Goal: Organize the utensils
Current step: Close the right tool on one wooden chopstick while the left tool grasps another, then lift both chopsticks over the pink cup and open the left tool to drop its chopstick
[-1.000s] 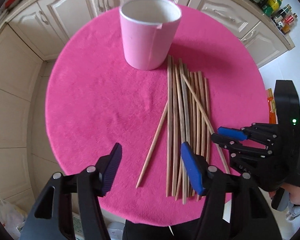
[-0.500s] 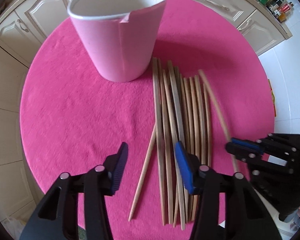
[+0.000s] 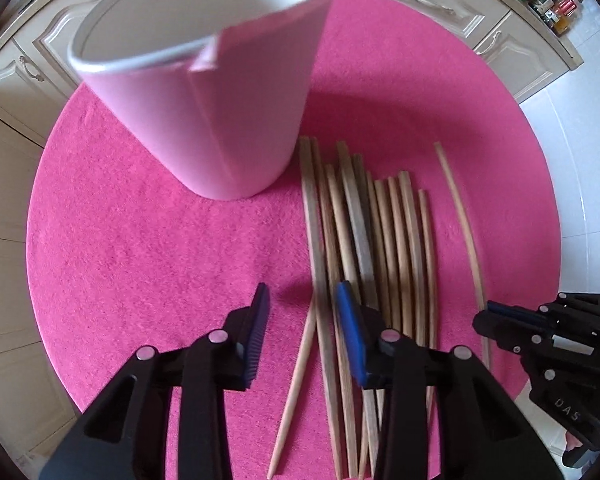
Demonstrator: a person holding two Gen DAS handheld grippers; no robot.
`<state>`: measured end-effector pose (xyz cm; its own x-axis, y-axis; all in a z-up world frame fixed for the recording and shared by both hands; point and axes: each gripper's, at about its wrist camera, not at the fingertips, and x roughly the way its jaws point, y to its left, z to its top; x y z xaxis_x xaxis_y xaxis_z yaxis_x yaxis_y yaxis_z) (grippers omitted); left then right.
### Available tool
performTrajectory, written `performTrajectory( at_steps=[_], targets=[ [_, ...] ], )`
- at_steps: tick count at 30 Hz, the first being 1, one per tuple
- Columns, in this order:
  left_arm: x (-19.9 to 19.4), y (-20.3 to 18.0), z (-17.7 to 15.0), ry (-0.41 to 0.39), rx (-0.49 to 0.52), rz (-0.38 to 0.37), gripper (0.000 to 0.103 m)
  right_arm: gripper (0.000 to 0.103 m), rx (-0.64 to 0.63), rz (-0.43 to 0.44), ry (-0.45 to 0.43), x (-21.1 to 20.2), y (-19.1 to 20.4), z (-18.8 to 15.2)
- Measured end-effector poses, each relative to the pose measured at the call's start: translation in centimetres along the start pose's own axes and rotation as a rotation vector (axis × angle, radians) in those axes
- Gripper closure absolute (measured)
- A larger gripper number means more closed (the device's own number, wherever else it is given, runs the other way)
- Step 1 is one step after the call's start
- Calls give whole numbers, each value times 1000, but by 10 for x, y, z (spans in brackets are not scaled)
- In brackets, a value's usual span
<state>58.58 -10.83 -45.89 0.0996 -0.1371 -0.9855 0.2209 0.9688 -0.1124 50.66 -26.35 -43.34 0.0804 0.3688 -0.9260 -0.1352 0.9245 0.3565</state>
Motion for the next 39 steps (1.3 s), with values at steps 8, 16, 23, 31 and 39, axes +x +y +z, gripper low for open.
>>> performTrajectory(
  at_steps=[8, 16, 23, 31, 39],
  targets=[
    [-2, 12, 5, 3, -18, 13, 68, 96, 33, 6, -8, -5, -8, 1],
    [11, -1, 20, 34, -2, 77, 82, 96, 39, -5, -9, 4, 4, -2],
    [-3, 7, 10, 14, 3, 22, 95, 96, 47, 11, -11, 3, 3, 0],
    [-36, -3, -20, -36, 68, -76, 98, 96, 79, 51, -79, -25, 2, 13],
    [-109, -7, -25, -249, 99, -201, 98, 96, 83, 121, -229, -76, 20, 35]
  ],
)
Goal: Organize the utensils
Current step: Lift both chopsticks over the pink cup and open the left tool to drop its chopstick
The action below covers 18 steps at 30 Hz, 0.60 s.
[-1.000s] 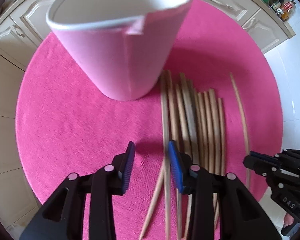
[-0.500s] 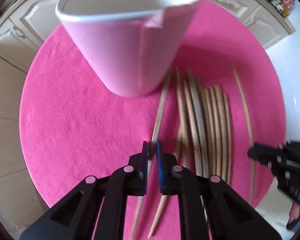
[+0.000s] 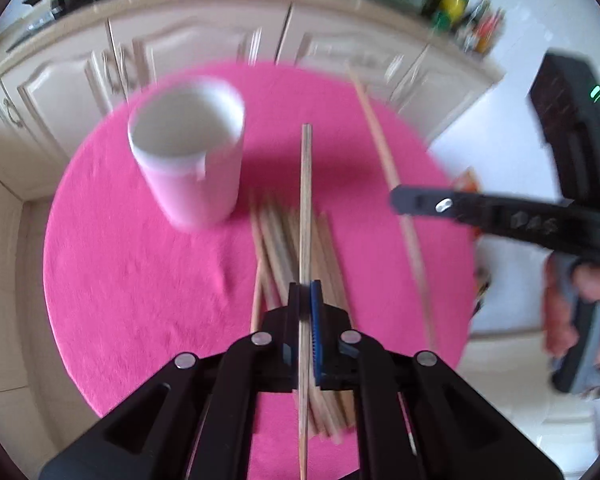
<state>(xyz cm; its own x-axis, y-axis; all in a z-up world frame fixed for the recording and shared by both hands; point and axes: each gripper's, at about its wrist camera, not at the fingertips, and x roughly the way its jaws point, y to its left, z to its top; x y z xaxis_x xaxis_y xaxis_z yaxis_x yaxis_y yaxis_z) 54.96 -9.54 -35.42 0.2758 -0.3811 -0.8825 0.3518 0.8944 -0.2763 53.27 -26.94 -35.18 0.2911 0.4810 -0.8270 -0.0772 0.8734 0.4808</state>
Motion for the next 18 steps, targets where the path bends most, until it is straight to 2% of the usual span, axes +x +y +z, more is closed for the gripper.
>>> performTrajectory(
  at_steps=[5, 9, 14, 18],
  targets=[
    [-56, 2, 33, -221, -1, -8, 98, 96, -45, 73, -137, -27, 38, 33],
    [-86, 17, 71, -393, -40, 48, 98, 96, -67, 122, -242, -36, 61, 59],
    [-99, 55, 108, -540, -118, 96, 98, 96, -77, 121, -389, -33, 78, 89],
    [-94, 71, 115, -607, -147, 117, 98, 96, -65, 119, -436, -16, 86, 109]
  ],
)
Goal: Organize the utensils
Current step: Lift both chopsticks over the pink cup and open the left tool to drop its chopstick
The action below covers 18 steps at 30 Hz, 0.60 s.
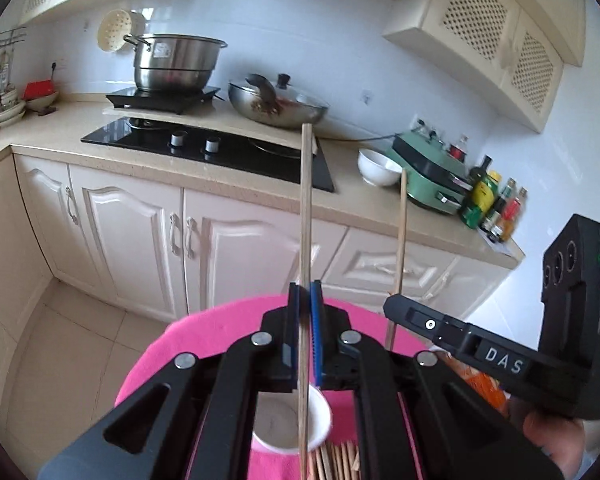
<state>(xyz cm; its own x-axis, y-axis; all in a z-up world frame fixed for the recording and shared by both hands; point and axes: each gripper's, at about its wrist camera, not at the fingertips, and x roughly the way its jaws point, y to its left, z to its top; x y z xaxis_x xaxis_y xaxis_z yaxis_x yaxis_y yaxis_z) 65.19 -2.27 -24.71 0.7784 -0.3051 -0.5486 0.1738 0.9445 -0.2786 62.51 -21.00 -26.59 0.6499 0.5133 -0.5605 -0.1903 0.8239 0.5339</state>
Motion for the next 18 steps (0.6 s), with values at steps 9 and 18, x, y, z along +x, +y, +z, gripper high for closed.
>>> performTrajectory(
  at_steps=[9, 18],
  targets=[
    [27, 18, -15, -50, -42, 34, 98, 96, -73, -57, -47, 37, 1, -10],
    [24, 27, -44, 4, -36, 59, 98, 96, -120, -84, 1, 34, -3, -38]
  ],
)
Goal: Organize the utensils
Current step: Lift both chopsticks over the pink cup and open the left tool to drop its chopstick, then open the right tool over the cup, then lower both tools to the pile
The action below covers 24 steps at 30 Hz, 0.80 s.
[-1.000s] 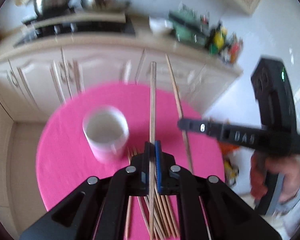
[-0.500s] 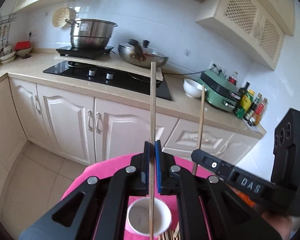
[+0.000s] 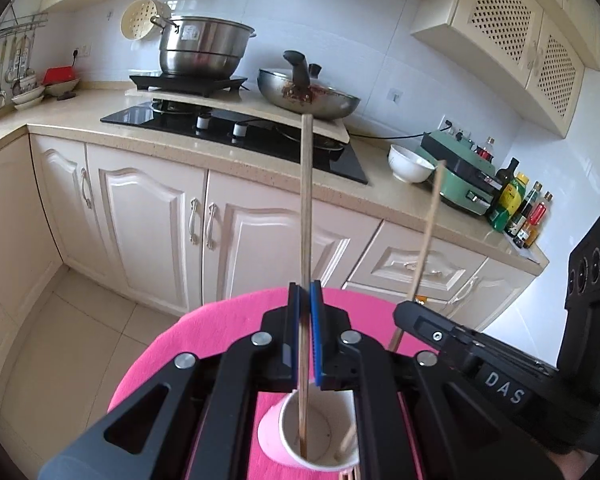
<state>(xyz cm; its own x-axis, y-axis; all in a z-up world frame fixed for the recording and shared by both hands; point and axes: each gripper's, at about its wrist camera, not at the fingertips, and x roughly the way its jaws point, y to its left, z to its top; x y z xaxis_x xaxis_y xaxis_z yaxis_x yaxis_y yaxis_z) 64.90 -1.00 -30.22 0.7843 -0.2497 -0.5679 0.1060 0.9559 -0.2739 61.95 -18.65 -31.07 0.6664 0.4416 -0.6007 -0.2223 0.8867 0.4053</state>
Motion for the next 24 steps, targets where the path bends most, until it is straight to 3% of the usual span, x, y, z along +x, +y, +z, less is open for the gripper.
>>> performTrajectory(
  at_steps=[18, 19, 21, 24],
  targets=[
    [-25, 3, -42, 124, 17, 45, 96, 96, -53, -34, 63, -29, 5, -41],
    [-26, 4, -41, 127, 13, 46, 94, 96, -51, -33, 63, -29, 5, -42],
    [-29, 5, -42, 126, 3, 58, 79, 96, -46, -27, 66, -29, 4, -43],
    [-36, 5, -43, 124, 2, 66, 76, 96, -41, -30, 74, -31, 3, -45]
  ],
)
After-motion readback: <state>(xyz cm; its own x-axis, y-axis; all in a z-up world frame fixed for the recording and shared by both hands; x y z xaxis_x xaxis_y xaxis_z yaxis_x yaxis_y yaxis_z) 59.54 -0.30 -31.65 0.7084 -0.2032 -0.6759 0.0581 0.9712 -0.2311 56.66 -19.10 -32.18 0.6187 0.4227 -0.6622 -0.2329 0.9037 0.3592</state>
